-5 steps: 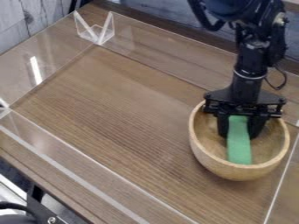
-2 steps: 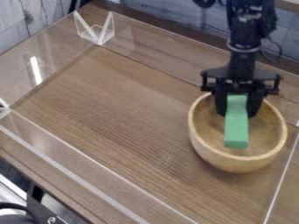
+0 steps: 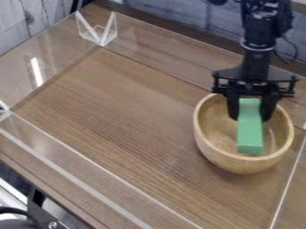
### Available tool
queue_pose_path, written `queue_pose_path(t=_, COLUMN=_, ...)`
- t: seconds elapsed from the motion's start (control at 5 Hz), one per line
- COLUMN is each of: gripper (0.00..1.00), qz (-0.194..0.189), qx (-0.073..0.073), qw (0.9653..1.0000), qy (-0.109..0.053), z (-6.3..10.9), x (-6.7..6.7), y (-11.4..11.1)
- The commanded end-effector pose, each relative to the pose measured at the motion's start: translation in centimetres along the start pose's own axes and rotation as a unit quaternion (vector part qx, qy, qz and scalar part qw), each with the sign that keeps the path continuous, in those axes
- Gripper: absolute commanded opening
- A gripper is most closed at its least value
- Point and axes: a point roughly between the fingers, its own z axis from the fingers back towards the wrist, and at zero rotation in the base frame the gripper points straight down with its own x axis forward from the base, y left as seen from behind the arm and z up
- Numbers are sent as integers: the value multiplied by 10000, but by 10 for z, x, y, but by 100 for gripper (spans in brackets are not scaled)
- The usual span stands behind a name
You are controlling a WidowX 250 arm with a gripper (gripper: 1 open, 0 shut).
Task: Move green stick from inside the wooden bowl to the table next to it
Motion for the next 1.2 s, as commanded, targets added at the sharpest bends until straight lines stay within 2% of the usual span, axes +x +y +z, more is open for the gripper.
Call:
queue_pose_path(t=0.0, gripper=0, qz=-336, qx=-313, qw=9981, qy=-408, z=41, x=12, y=-17)
queue_pose_path(t=0.2, gripper=0, qz=-651, qx=-320, qw=9968, qy=-339, z=48, x=15, y=-24)
queue_pose_path(t=0.8, gripper=0, qz=136, qx=-335, qw=9984, qy=-424, z=51, x=24, y=-6)
queue_pose_path(t=1.0, gripper=0, qz=213, qx=-334, qw=9983, qy=-421, z=51, x=22, y=-10)
